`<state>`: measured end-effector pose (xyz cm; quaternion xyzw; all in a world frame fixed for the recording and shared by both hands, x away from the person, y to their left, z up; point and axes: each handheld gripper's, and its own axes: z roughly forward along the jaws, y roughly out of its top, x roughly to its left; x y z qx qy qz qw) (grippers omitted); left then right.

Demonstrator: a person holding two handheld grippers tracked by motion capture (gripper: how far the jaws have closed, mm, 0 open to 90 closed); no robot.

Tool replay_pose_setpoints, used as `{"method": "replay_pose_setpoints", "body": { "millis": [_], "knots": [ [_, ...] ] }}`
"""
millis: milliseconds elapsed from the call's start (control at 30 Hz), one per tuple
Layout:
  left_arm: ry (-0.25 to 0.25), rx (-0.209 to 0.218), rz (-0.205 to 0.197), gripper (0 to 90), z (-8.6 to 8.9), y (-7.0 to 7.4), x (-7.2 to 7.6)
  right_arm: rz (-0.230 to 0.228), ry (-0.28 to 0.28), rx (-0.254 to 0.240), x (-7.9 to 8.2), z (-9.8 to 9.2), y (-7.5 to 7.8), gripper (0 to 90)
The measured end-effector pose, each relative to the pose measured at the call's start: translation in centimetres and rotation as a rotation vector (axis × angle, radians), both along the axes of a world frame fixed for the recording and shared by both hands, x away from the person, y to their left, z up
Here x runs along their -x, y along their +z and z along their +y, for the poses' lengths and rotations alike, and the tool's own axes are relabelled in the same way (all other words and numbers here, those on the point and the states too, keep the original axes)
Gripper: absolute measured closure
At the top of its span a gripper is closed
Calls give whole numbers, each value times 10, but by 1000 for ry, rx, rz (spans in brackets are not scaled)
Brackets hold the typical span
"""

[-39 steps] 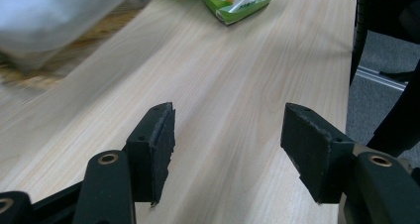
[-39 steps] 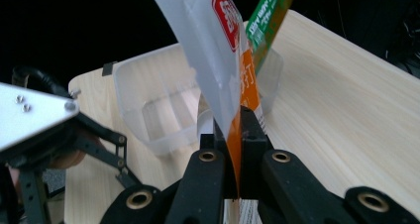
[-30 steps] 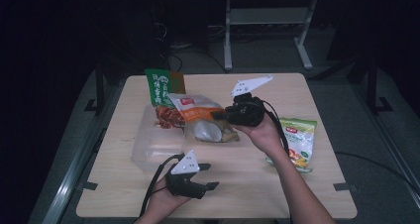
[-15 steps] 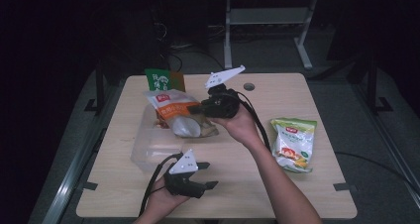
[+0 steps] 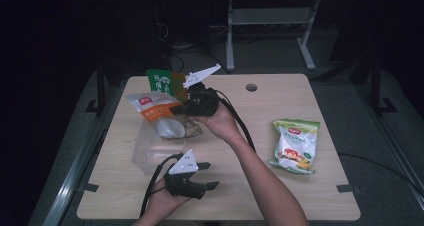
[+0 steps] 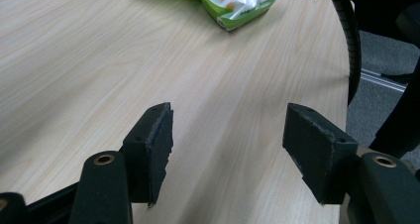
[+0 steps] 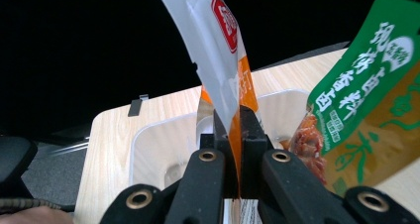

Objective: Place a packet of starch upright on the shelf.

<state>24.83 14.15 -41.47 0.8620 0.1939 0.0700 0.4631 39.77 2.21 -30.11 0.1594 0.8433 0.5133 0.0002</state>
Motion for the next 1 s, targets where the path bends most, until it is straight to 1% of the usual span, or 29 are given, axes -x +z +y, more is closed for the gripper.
{"method": "replay_pose_setpoints", "body": {
  "millis": [100,133,200,233,333,433,467,533,600,733,833,1000],
  "knots": [
    [0,8,6,355,0,0,-1,7,1,3,-3,7,-5,898],
    [-3,0,2,355,0,0,-1,9,5,2,-4,9,-6,898],
    [-2,-3,6,352,0,0,0,2,11,1,-6,13,-8,899],
    [-2,1,3,351,0,-1,0,9,9,2,-6,14,-9,898],
    [-3,-7,1,350,0,-1,0,17,13,1,-9,20,-12,898],
    [-3,-12,7,347,-1,-2,0,29,18,-1,-11,26,-16,898],
    [-3,-14,7,346,-1,-2,0,40,21,-4,-11,28,-17,898],
    [2,-3,14,344,-1,-3,0,45,28,-3,-13,34,-20,898],
    [0,-6,14,343,-1,-4,0,48,33,8,-14,39,-24,898],
    [2,-2,18,342,0,-4,-1,75,46,2,-18,47,-34,898],
    [-2,-5,16,342,0,-5,-1,111,52,-2,-21,52,-43,898],
    [-5,-12,14,342,-1,-6,-1,123,51,30,-23,59,-60,895]
  ]
}}
